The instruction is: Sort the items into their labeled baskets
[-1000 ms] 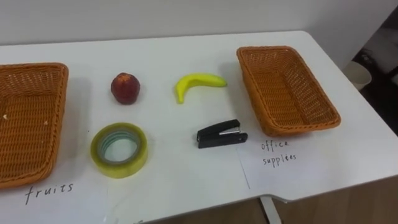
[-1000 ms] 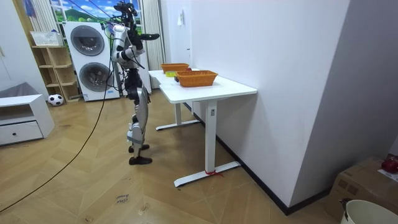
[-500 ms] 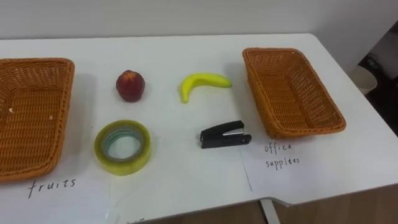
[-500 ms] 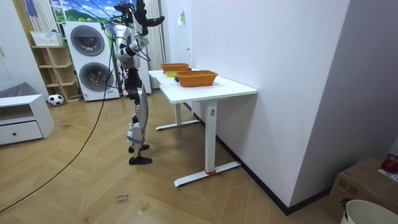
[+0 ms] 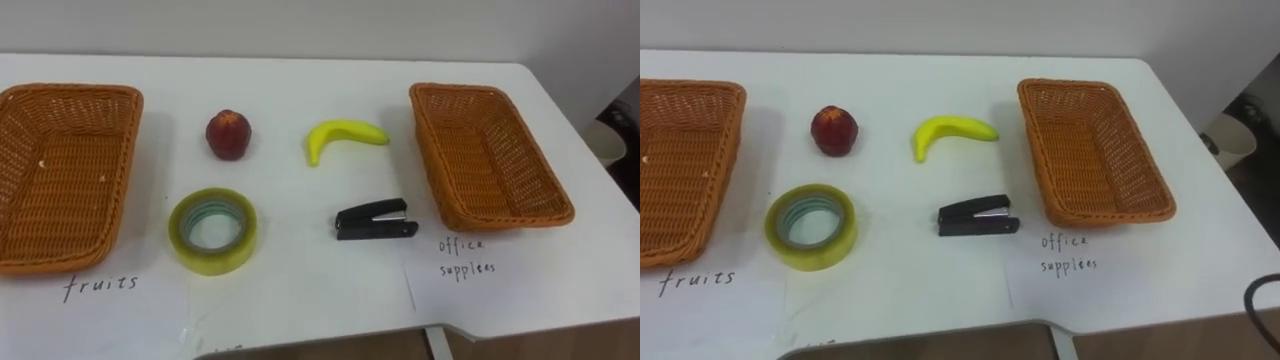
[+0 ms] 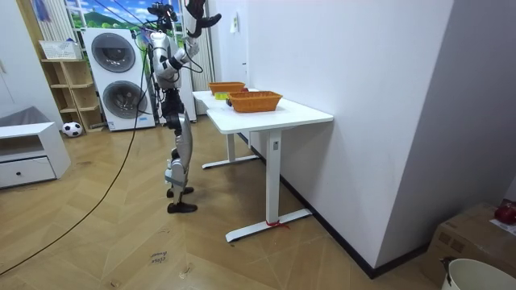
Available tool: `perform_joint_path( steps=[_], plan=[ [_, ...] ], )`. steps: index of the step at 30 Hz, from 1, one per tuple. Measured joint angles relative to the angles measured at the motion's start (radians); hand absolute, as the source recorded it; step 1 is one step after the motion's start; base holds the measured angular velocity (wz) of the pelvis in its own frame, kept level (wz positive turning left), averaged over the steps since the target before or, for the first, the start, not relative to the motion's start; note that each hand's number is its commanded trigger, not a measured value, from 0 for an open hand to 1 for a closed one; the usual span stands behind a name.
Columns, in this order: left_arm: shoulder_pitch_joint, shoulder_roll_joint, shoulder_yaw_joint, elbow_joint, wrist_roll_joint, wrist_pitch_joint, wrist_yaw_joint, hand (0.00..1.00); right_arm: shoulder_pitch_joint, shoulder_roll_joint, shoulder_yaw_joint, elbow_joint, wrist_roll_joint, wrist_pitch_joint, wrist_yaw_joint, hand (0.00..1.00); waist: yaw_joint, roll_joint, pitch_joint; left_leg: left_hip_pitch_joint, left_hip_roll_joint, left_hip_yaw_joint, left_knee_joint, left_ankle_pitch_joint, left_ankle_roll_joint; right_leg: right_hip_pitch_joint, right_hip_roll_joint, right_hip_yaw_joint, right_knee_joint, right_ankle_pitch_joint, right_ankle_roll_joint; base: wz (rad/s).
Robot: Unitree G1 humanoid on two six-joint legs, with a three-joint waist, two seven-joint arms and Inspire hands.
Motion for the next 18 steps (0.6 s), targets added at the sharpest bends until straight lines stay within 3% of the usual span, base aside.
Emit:
perform_joint_path(
  steps=[8,13,18],
  plan=[
    [-0.002,0.004,-0.001,0.000,-0.001,-0.002,-0.008,0.00,-0.012,-0.024,0.042,-0.020,-0.003,0.002,0.104,0.00,0.000,-0.003,0.0010,-0.002,0.000,-0.016,0.008,0.000,0.000,0.006,-0.001,-0.008,0.000,0.000,0.000,0.04],
    [-0.004,0.013,-0.009,0.000,0.028,-0.002,-0.008,0.00,-0.073,-0.027,0.113,-0.022,-0.048,0.029,0.193,0.00,0.003,-0.008,0.0069,-0.002,0.001,-0.017,0.015,0.000,0.000,0.010,-0.001,-0.009,0.000,0.000,0.000,0.01],
    [-0.007,0.020,-0.011,0.002,0.048,-0.003,-0.020,0.00,-0.122,-0.082,0.151,-0.029,-0.085,0.030,0.284,0.00,0.026,-0.010,0.0059,-0.001,0.003,-0.023,0.023,0.000,-0.001,0.019,0.000,-0.019,-0.002,0.000,0.000,0.05]
  ],
)
